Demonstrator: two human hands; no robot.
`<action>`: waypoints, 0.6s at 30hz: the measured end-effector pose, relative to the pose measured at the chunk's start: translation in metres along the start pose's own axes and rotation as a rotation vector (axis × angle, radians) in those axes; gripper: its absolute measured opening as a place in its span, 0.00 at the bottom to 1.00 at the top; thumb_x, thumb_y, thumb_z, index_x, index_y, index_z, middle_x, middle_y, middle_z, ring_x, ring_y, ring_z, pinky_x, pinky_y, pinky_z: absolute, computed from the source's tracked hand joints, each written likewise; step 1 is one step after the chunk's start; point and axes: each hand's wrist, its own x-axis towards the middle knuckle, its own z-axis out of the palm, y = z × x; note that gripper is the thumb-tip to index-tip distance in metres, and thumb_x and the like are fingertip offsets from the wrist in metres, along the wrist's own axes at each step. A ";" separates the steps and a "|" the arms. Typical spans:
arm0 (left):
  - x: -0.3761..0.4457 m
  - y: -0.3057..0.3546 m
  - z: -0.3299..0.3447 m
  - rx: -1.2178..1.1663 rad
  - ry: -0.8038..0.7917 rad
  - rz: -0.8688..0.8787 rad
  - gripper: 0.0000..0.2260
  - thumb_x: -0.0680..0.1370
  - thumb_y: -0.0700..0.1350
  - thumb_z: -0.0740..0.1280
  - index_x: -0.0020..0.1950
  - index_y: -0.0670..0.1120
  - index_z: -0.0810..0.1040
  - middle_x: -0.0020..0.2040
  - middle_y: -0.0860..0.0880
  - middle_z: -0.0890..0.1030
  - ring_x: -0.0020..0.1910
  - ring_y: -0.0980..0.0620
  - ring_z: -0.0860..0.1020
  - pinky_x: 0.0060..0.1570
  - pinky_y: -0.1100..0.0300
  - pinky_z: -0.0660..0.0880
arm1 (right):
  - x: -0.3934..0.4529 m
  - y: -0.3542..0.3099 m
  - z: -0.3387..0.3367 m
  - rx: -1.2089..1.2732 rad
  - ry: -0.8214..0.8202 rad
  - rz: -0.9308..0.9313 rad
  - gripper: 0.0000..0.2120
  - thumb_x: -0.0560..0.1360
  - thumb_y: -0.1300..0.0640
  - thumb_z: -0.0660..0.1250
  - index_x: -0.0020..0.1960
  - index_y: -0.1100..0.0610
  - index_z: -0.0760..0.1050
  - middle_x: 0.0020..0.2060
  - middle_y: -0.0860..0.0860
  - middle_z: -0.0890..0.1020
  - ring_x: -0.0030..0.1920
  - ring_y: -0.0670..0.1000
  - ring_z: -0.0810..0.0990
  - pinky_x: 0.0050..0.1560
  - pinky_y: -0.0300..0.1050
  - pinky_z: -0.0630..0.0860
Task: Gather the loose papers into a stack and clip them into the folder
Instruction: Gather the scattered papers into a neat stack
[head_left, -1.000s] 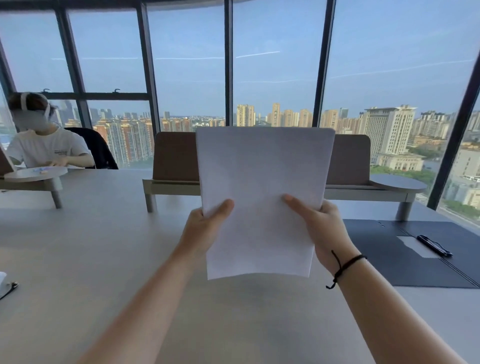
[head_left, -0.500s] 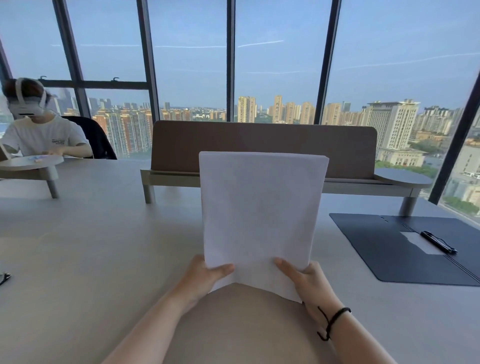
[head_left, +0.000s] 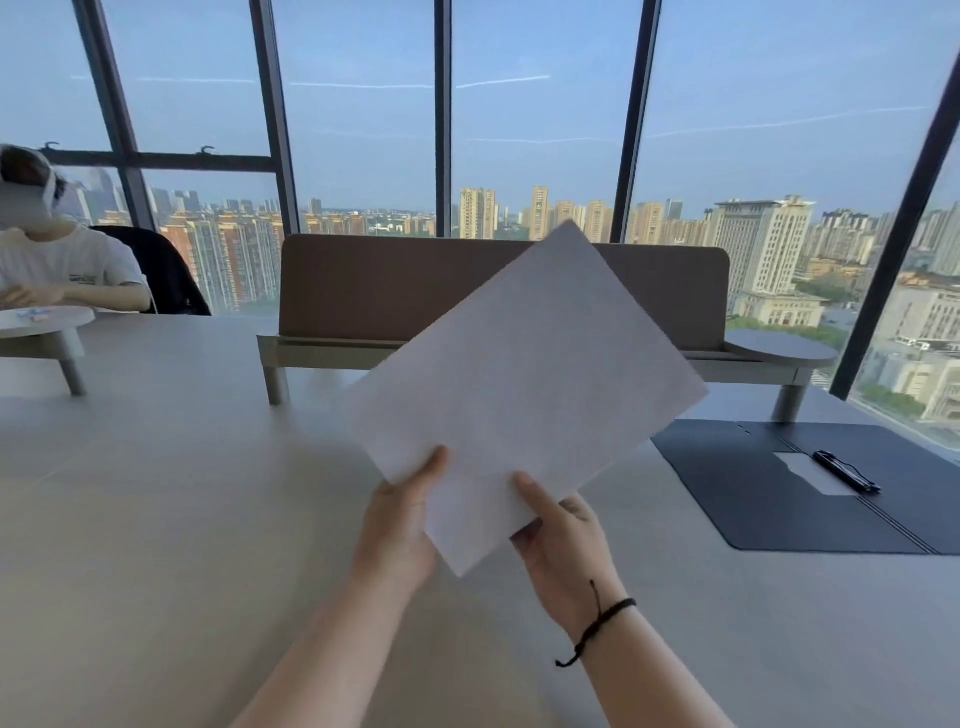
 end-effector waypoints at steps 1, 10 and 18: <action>0.003 0.013 -0.007 0.069 0.026 0.033 0.15 0.70 0.40 0.76 0.56 0.41 0.83 0.58 0.38 0.85 0.54 0.39 0.84 0.59 0.40 0.78 | 0.005 -0.012 -0.009 0.041 0.018 -0.015 0.08 0.76 0.67 0.68 0.55 0.64 0.80 0.53 0.61 0.86 0.48 0.56 0.87 0.49 0.50 0.84; 0.015 0.095 -0.041 0.472 -0.029 0.212 0.14 0.73 0.35 0.73 0.58 0.38 0.82 0.52 0.43 0.87 0.51 0.42 0.86 0.49 0.51 0.83 | 0.018 -0.087 -0.046 -0.355 -0.082 -0.203 0.08 0.68 0.58 0.74 0.45 0.61 0.82 0.42 0.56 0.87 0.42 0.55 0.84 0.45 0.48 0.82; 0.012 0.070 -0.067 0.581 -0.033 0.202 0.33 0.51 0.57 0.84 0.53 0.46 0.85 0.51 0.44 0.88 0.49 0.43 0.86 0.48 0.49 0.81 | 0.013 -0.082 -0.043 -0.564 -0.154 -0.187 0.13 0.71 0.65 0.75 0.56 0.62 0.82 0.51 0.57 0.88 0.51 0.58 0.87 0.52 0.56 0.83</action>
